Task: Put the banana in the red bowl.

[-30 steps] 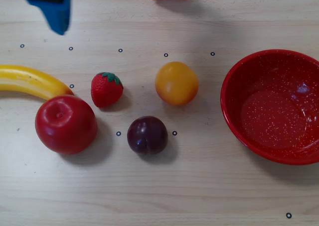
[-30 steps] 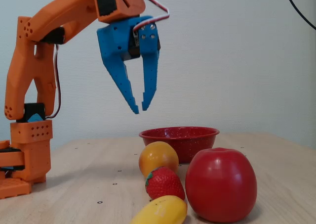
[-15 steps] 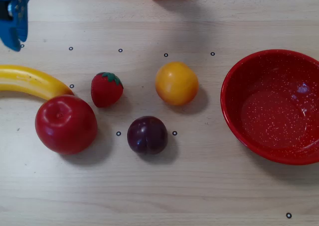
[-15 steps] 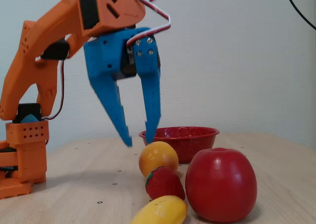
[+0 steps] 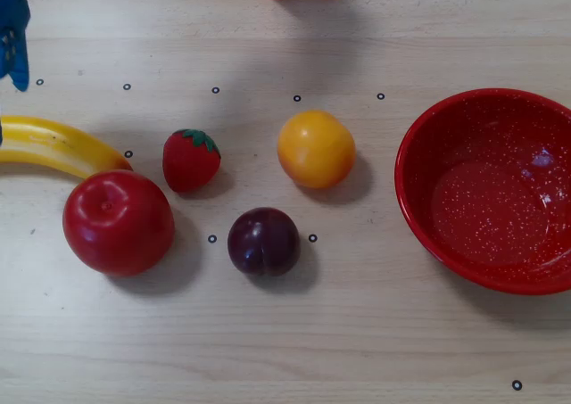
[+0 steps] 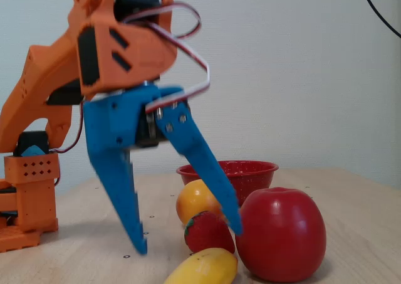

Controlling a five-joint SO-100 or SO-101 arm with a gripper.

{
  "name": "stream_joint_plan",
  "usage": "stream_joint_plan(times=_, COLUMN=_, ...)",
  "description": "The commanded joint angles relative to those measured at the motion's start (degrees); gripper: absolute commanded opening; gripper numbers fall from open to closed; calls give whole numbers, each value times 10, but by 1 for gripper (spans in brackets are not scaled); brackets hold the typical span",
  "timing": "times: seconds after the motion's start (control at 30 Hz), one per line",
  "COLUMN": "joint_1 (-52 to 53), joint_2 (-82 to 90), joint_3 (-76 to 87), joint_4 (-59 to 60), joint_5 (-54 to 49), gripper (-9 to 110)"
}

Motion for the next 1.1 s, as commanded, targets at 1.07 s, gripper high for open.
stream_joint_plan(times=1.07, joint_1=-29, joint_2=-130, joint_3=-179, joint_4=52, joint_5=58, gripper=56)
